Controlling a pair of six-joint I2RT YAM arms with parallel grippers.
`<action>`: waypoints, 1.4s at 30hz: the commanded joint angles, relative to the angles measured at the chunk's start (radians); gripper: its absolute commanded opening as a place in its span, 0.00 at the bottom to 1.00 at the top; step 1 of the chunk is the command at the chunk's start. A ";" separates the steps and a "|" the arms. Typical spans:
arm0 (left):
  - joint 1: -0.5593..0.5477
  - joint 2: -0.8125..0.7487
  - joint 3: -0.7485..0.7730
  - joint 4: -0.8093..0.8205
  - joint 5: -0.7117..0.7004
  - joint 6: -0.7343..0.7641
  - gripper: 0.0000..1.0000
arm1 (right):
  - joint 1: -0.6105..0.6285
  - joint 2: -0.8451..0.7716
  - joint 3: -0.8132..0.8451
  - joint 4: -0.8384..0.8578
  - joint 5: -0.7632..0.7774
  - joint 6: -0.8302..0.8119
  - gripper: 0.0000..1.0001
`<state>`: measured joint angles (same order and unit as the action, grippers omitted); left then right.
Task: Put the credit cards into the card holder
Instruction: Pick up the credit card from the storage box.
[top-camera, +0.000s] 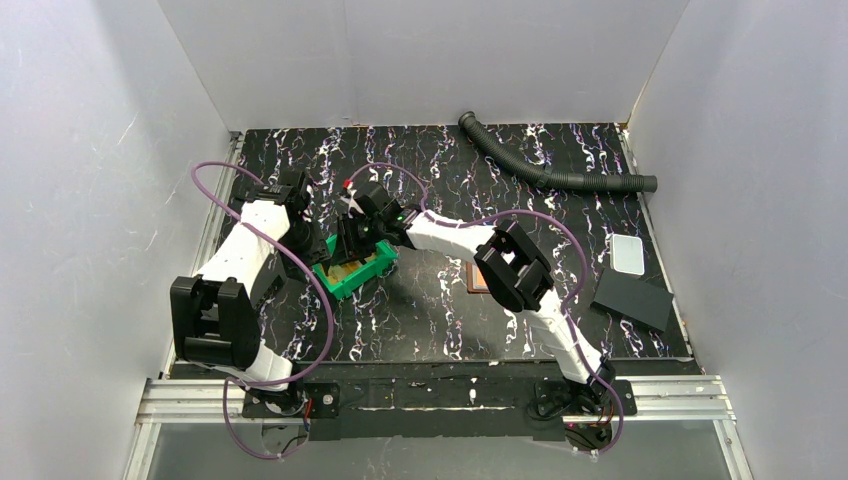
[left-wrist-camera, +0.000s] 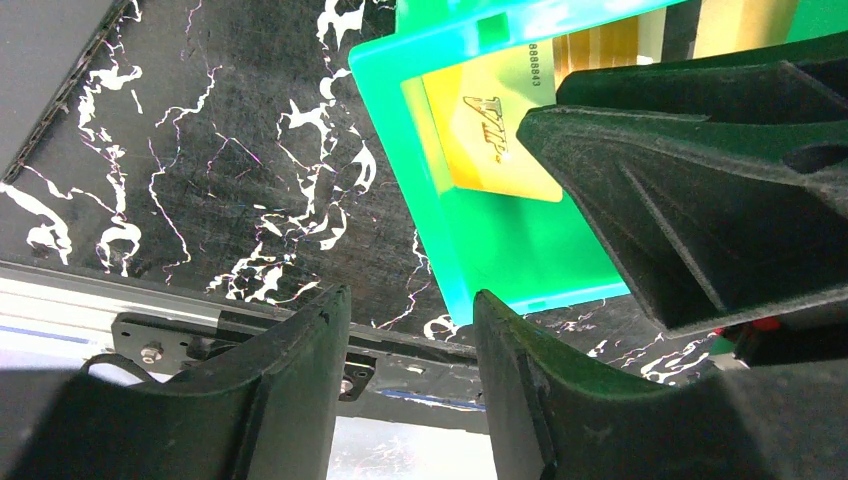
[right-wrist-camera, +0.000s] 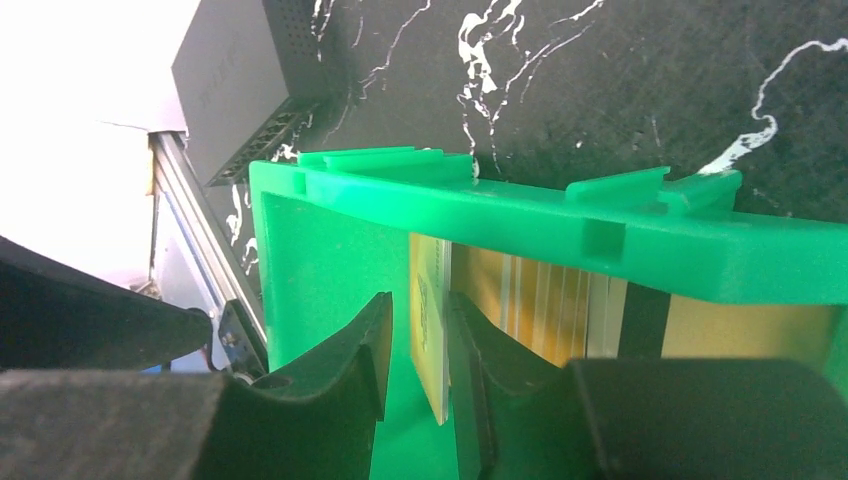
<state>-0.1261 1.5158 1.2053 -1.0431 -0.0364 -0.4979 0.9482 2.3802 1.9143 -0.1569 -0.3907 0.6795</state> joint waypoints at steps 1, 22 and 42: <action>0.006 0.002 0.012 -0.010 -0.003 0.007 0.47 | 0.000 -0.030 -0.026 0.091 -0.063 0.049 0.34; 0.007 0.037 -0.009 0.025 0.000 0.013 0.24 | 0.000 -0.061 -0.140 0.268 -0.127 0.165 0.32; 0.035 -0.023 -0.050 -0.013 -0.044 -0.005 0.30 | -0.002 -0.055 -0.157 0.306 -0.145 0.201 0.33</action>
<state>-0.1043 1.5195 1.1846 -1.0260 -0.0582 -0.5011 0.9447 2.3779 1.7683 0.0827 -0.5087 0.8552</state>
